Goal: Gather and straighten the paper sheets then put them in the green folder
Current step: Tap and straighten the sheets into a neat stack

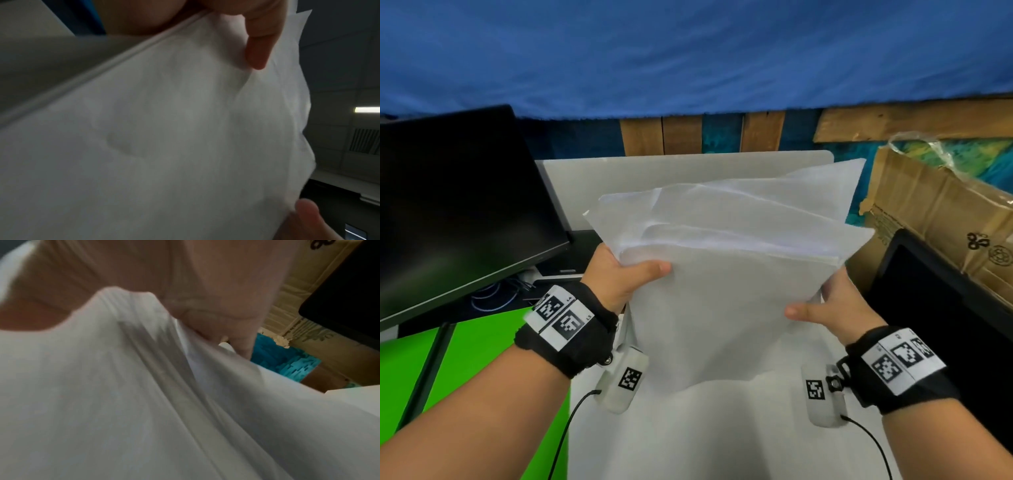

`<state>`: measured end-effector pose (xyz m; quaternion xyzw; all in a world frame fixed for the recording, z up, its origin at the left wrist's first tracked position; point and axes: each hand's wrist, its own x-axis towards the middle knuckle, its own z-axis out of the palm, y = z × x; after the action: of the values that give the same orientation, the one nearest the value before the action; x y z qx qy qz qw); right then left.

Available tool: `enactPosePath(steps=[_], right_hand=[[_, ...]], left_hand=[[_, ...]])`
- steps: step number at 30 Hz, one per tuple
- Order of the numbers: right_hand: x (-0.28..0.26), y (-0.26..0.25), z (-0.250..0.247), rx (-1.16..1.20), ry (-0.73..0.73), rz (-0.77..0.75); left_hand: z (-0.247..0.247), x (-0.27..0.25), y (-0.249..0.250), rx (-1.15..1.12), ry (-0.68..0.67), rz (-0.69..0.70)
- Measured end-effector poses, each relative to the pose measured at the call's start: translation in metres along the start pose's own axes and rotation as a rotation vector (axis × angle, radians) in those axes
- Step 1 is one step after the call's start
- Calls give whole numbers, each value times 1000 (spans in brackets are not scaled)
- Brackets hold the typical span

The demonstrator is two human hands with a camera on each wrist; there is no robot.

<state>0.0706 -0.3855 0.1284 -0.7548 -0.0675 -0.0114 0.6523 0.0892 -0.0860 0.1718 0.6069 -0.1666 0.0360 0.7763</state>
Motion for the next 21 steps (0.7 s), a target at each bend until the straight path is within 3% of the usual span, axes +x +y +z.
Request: enactPosePath(steps=[3, 6, 11, 15, 18, 21], right_hand=[[4, -15, -1, 171, -117, -41], [15, -20, -1, 162, -118, -13], [19, -29, 30, 250, 157, -79], [-2, -51, 47, 326, 367, -192], [-16, -61, 37, 413, 272, -304], [-14, -58, 18, 424, 135, -252]], left_hand=[[2, -1, 9, 8, -95, 20], [3, 1, 13, 47, -123, 17], [9, 4, 8, 84, -37, -22], [25, -9, 16, 95, -7, 94], [21, -15, 20, 56, -9, 170], [12, -12, 15, 67, 14, 89]])
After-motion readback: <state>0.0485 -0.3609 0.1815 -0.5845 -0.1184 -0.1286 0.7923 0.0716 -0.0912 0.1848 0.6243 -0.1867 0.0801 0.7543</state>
